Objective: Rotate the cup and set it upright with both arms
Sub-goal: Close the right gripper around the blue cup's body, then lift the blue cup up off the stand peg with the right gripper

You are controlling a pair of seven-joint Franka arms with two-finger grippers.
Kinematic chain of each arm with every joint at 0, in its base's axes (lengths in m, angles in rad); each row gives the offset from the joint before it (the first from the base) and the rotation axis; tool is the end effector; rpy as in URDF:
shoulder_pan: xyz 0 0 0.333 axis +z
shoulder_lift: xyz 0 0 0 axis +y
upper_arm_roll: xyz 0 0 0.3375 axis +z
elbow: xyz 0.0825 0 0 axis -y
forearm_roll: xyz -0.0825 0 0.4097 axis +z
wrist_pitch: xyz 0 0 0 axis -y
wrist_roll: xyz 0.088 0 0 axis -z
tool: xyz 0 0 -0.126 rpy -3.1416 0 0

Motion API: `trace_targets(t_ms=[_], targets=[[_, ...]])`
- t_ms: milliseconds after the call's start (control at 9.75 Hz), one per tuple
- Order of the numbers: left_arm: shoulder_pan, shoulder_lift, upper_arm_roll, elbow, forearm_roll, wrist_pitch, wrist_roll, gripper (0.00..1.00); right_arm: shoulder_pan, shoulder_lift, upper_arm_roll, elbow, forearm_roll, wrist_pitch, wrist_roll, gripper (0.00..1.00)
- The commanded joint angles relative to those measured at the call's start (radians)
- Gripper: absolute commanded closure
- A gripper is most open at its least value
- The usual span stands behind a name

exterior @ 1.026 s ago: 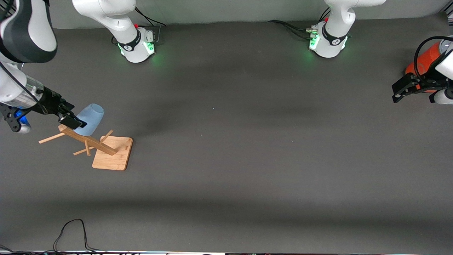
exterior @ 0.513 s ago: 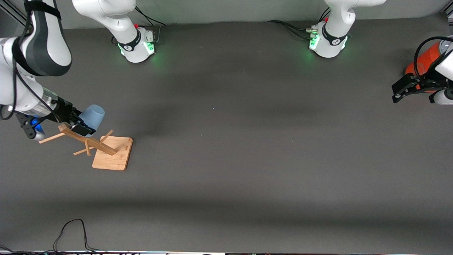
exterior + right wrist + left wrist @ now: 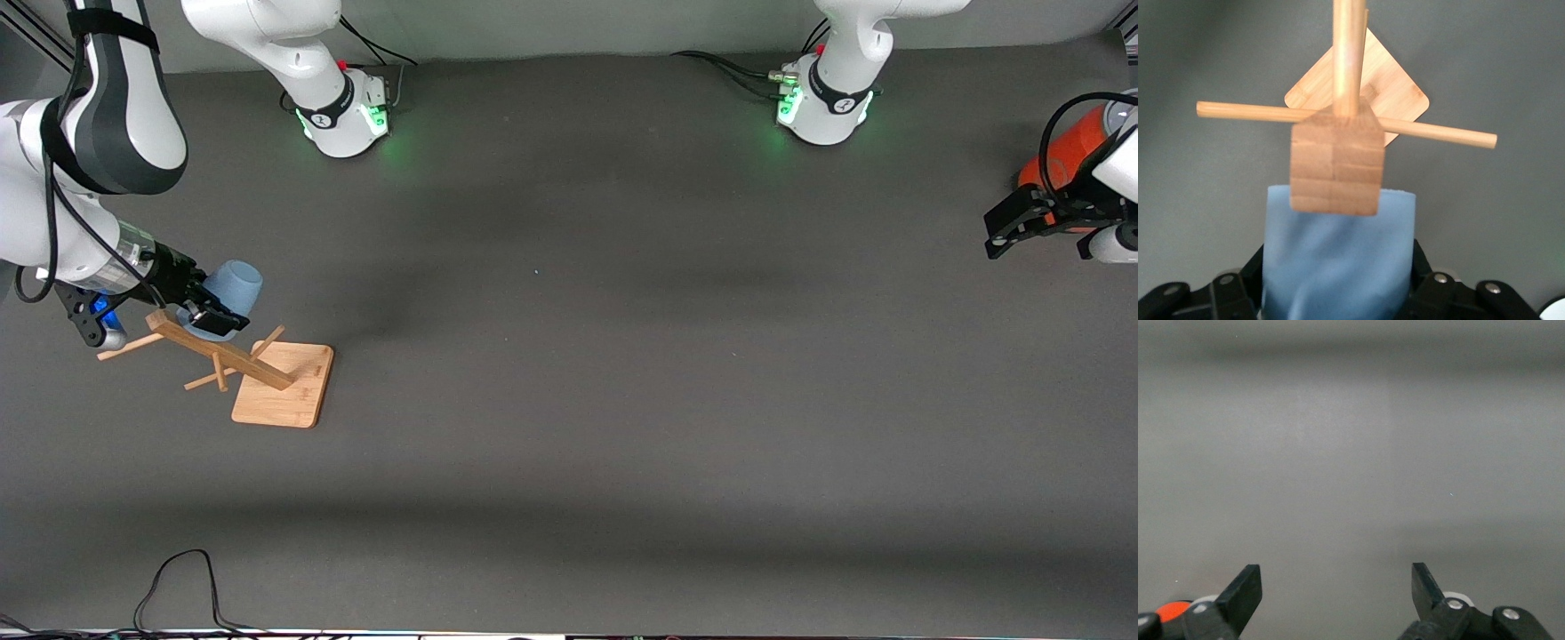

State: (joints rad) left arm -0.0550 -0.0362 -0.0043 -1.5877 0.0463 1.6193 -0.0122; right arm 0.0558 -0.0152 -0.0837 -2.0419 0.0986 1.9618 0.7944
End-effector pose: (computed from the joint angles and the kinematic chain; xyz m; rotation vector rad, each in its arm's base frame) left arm 0.5739 -0.0285 0.6440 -3.0949 0.0739 -0.1075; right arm 0.5614 -0.0076 0.4343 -2.7959 1.2870 0.1453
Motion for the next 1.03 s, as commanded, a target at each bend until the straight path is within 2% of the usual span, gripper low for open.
trace_targets(t_ms=[0,410,923], targets=[[0.001,0.009,-0.002,0.017,0.014,-0.001,0.001,0.00,0.004,-0.019,-0.001,0.028,0.013,-0.055,-0.001,0.34],[0.001,0.009,-0.003,0.020,0.012,0.001,0.001,0.00,0.036,-0.045,0.007,0.074,0.013,-0.139,0.011,0.34],[0.000,0.010,-0.005,0.028,0.010,-0.001,0.000,0.00,0.174,-0.111,0.007,0.074,0.015,-0.202,0.037,0.34]])
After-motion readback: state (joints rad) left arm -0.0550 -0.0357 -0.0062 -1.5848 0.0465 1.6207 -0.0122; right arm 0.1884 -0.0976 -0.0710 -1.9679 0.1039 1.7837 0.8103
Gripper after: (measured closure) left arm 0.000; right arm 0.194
